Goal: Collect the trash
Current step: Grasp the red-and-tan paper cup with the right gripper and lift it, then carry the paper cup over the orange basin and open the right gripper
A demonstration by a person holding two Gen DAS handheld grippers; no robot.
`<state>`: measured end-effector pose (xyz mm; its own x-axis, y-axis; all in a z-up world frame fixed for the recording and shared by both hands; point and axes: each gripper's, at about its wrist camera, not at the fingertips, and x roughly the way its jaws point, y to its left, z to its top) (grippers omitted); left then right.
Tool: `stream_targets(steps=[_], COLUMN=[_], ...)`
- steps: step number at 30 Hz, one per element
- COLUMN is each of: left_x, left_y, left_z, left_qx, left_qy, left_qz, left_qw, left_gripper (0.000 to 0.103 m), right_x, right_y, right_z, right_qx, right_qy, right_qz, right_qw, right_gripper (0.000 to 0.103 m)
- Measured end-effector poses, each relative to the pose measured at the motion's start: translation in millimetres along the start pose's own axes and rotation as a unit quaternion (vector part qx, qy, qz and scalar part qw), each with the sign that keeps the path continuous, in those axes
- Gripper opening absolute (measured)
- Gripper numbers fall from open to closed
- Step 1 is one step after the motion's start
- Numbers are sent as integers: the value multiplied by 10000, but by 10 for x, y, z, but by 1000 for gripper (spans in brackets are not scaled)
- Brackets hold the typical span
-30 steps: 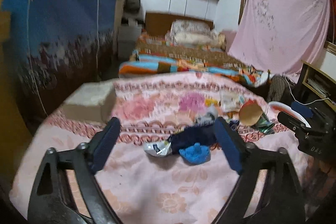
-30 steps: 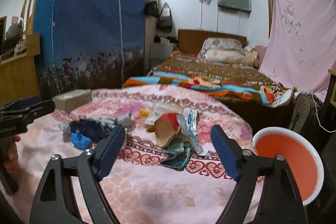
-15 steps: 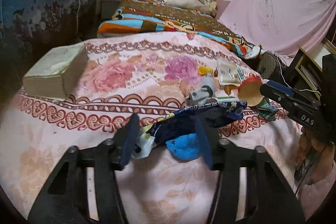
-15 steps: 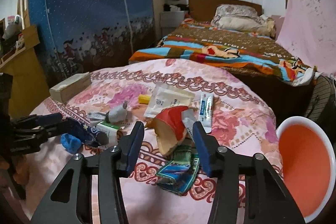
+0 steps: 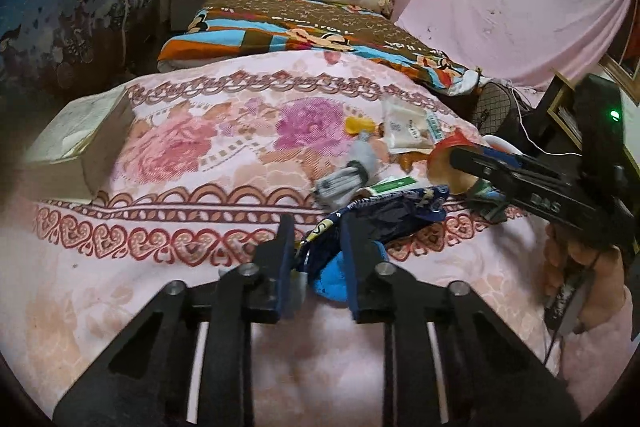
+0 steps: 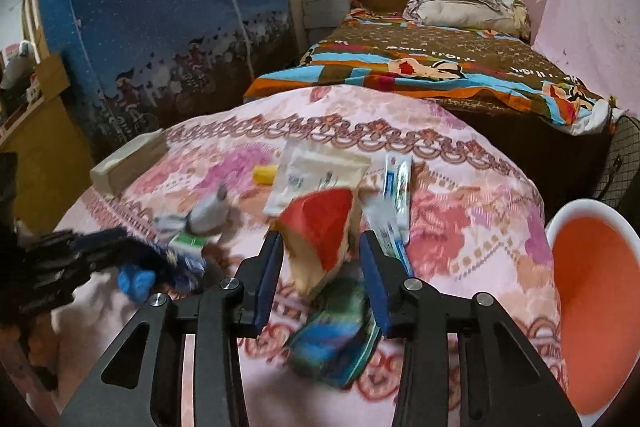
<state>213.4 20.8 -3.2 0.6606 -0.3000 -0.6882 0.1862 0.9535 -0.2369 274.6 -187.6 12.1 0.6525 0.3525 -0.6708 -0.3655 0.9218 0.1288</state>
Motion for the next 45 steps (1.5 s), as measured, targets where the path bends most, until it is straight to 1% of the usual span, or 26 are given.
stream_targets(steps=[1,2,5,9,15,18,20,21,22,25,27,29,31,33,36,39,42,43,45], left_x=[-8,-19,-62,-173,-294,-347,-397,-413,-438,-459,-450,-417,-373,-322,-178,-19,169,248,359], left_y=[-18,-29,-83,-138,-184,-262,-357,-382,-444,-608,-752,-915,-1088,-1228,-1488,-1735,-1939,-2019,-2135], left_z=[9,13,14,-14,-50,-36,0,11,46,134,213,301,402,485,609,693,751,775,804], left_qx=[12,13,63,86,-36,-22,34,39,41,104,159,198,266,332,468,553,598,606,601], left_qy=[-2,-9,-49,-246,-476,-729,-1005,-1091,-1261,-1581,-1755,-1904,-2023,-2053,-2029,-1881,-1608,-1461,-1293], left_qz=[-28,-44,-138,-293,-338,-372,-366,-394,-467,-602,-697,-813,-929,-1054,-1274,-1465,-1612,-1676,-1729], left_qw=[10000,10000,9999,9992,9983,9966,9943,9932,9909,9855,9819,9781,9745,9724,9697,9696,9719,9731,9746], left_gripper=[1,0,0,0,0,0,0,0,0,0,0,0,0,0,0,0,0,0,0], right_x=[15,31,-3,-198,-377,-500,-597,-646,-708,-919,-1081,-1200,-1301,-1380,-1432,-1453,-1454,-1459,-1452], right_y=[-8,-18,-24,19,76,65,29,6,-27,-125,-215,-302,-396,-510,-677,-886,-1094,-1164,-1363], right_z=[9,18,-4,-40,-82,-102,-119,-125,-130,-150,-167,-176,-186,-193,-203,-226,-264,-301,-347], right_qx=[13,33,33,-93,-212,-197,-128,-91,-54,18,115,197,261,320,432,635,827,906,1201], right_qy=[-9,-15,-148,-620,-1073,-1421,-1689,-1822,-1986,-2526,-2932,-3216,-3418,-3538,-3548,-3500,-3278,-3220,-3034], right_qz=[28,58,187,349,435,504,532,543,532,348,155,-101,-401,-730,-1141,-1570,-1973,-2032,-2133], right_qw=[10000,10000,9997,9974,9930,9884,9841,9817,9786,9669,9559,9466,9386,9319,9270,9213,9202,9202,9209], right_gripper=[24,18,15,14,14,14,14,14,14,14,14,14,14,14,14,14,14,14,15])
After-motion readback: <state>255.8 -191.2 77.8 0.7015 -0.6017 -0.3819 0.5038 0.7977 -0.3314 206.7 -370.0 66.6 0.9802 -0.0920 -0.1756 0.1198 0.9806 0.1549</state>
